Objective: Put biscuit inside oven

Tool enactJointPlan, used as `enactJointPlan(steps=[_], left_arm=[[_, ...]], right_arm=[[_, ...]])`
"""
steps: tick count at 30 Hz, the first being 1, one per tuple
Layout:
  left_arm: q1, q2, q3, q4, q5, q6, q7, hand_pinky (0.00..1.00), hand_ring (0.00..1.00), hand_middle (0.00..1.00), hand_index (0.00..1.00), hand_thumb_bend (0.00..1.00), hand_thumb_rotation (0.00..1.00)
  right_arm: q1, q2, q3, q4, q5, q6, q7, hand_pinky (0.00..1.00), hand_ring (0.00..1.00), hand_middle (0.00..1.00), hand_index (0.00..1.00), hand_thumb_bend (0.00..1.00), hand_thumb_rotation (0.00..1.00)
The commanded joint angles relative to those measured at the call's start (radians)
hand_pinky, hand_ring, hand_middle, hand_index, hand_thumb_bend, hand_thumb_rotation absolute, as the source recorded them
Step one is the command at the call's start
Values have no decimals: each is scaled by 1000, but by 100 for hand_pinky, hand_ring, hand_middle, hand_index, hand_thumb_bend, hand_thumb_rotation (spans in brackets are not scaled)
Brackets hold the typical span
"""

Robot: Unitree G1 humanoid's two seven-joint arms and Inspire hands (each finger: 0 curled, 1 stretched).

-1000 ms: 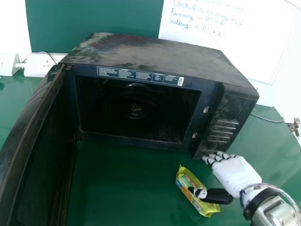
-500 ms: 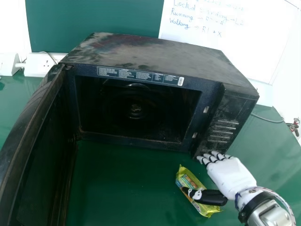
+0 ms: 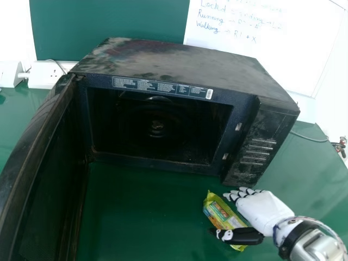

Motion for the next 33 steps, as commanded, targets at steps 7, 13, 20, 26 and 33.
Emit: enactJointPlan(steps=[7,13,20,26,33], left_arm=[[-2,4,10,12,-7,-8,-6,55,69,80,69,100,100],[-14,3,15,34,-5,-20,-18,55,68,79,68,100,100],[-15,4,18,42,-5,-29,-28,54,68,79,68,100,100],[0,2,18,27,-5,-25,-24,52,66,78,66,100,100],[8,3,24,36,-9,-40,-39,55,69,80,66,100,100]], right_arm=[[28,-64,-35,5,27,-36,27,85,93,100,100,85,97],[48,-60,-47,16,17,-50,15,84,93,100,100,85,97],[57,-48,-42,38,23,-50,-8,86,93,100,100,85,97],[72,-29,-21,55,-11,-72,-71,85,93,100,100,84,98],[66,3,15,34,-92,-29,-73,85,93,100,100,85,98]])
